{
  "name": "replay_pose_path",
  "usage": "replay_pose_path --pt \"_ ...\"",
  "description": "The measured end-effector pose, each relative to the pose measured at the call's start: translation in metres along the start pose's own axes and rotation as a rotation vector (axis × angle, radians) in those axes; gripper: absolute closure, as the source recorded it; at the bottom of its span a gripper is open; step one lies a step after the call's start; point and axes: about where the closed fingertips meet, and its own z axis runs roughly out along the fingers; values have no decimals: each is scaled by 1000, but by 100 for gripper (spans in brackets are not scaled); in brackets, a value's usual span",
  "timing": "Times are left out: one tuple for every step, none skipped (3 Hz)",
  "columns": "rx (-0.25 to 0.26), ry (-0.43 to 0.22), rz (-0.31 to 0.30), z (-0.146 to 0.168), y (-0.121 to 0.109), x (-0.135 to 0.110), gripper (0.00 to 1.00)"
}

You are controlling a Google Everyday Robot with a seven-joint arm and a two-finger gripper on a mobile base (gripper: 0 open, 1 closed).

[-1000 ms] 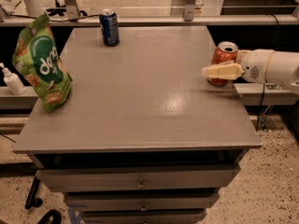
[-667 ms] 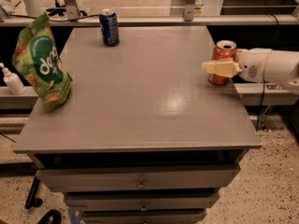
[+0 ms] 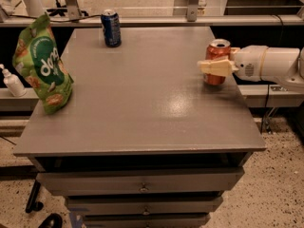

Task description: Move coke can near green rice chip bag

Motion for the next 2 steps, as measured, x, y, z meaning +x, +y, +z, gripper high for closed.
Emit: replay_pose_path --pt "-34 -25 -14 5 16 -18 100" --pt "-57 -72 -17 5 36 -43 100"
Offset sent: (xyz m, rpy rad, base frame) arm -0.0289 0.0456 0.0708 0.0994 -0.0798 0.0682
